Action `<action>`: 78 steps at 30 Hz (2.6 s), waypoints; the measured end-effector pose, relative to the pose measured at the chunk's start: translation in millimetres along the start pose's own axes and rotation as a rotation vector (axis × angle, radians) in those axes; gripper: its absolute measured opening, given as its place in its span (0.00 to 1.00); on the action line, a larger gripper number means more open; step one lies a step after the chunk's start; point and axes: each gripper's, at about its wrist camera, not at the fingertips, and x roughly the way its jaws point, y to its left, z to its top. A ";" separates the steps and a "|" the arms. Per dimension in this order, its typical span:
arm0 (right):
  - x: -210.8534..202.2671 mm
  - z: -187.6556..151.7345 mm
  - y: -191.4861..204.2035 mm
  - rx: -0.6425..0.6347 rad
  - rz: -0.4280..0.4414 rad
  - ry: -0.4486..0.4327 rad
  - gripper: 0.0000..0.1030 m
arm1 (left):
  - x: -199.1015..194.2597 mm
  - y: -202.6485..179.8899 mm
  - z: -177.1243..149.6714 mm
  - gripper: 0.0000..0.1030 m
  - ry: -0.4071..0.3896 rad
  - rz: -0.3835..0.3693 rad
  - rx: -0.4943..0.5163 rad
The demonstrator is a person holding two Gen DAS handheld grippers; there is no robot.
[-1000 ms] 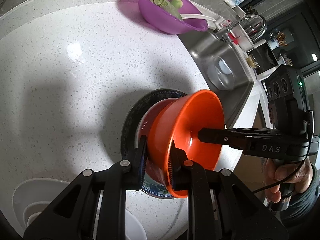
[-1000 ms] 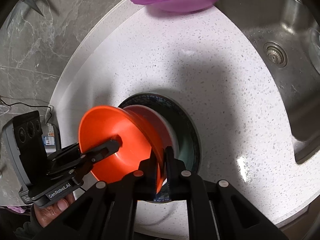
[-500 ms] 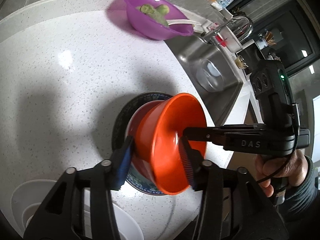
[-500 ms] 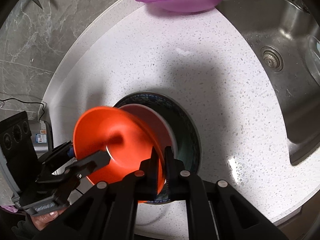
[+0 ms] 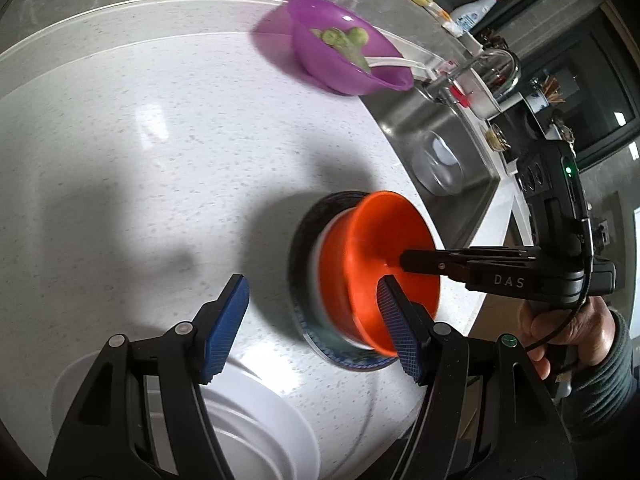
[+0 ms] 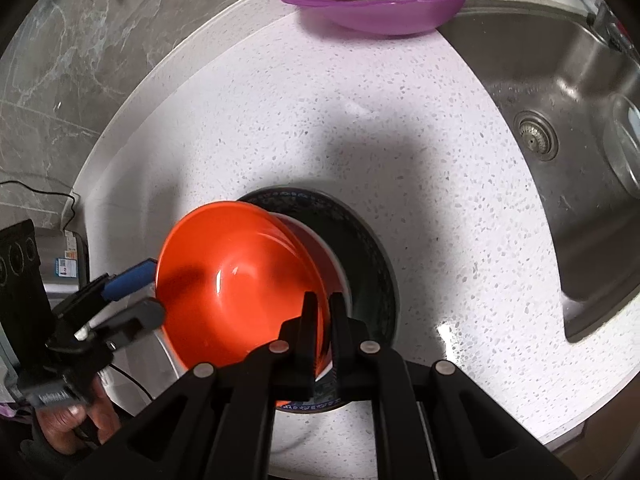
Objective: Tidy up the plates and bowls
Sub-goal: 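Lower the orange bowl into the white bowl and open both tools, then grasp the nested bowl stack rim with the right tool while the left tool grasps it too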
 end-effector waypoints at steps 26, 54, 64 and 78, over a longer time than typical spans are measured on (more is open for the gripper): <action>-45.2 -10.7 9.8 -0.045 -0.037 -0.165 0.43 | -13.7 26.9 -7.3 0.63 0.051 0.091 0.024; -7.3 -34.5 -69.5 0.121 0.206 -0.098 0.37 | 43.0 17.1 -5.6 0.59 0.189 0.083 0.032; 3.6 -36.0 -72.7 0.113 0.210 -0.062 0.31 | 54.8 10.9 -3.0 0.59 0.198 0.080 0.026; 13.7 -31.5 -65.1 0.063 0.243 -0.053 0.10 | 60.6 -3.6 4.3 0.21 0.173 0.014 0.067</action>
